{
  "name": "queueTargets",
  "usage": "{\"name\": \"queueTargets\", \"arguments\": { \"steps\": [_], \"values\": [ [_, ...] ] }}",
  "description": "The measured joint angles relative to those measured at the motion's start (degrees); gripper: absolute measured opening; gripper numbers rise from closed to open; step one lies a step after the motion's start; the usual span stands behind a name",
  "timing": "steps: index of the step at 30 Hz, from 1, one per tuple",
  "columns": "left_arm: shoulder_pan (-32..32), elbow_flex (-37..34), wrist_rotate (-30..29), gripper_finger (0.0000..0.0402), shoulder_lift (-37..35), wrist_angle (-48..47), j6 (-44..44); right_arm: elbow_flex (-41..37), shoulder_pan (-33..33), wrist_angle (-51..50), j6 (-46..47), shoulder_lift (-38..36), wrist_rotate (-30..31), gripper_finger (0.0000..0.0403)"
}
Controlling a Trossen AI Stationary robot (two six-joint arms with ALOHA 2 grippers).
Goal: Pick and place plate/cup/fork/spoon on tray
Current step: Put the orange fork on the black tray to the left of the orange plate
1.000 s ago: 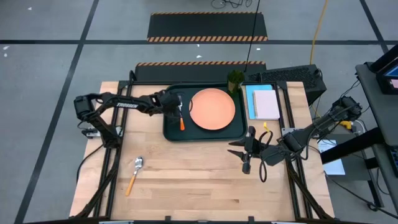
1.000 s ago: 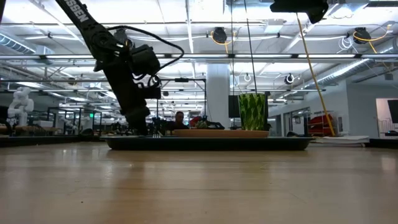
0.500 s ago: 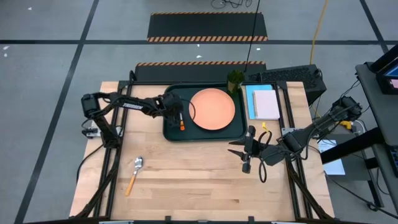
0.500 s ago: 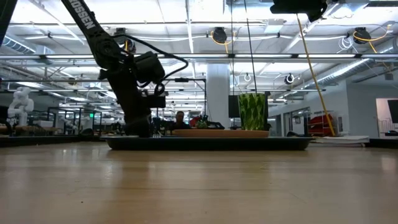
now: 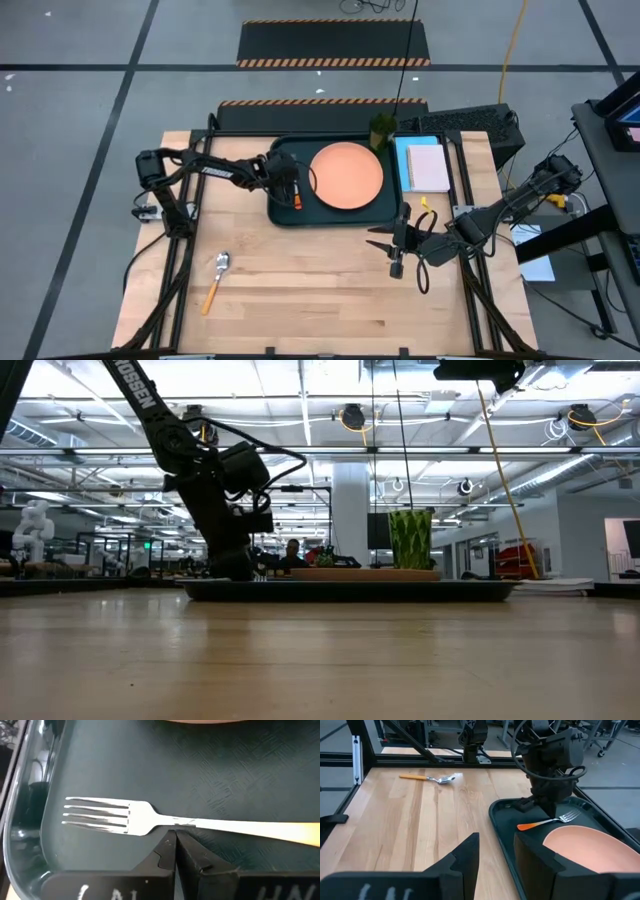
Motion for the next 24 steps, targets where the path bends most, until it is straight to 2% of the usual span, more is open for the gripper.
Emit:
{"name": "queueTargets", "arguments": {
  "steps": [6,17,24],
  "values": [
    [-0.6,2.7,0.1,0.0004,0.1,-1.3,0.4,0.0,0.0,-0.1,0.0,0.0,0.0,0.0118],
    [0.1,2.7,0.5,0.0004,0.9,-1.5,-1.4,0.0,0.0,0.0,0.9,0.0,-0.1,0.0118],
    [-1.8,2.7,0.7,0.0006,0.8,-0.9,-2.6,0.0,0.0,0.1,1.1,0.0,-0.2,0.0118]
  ]
}}
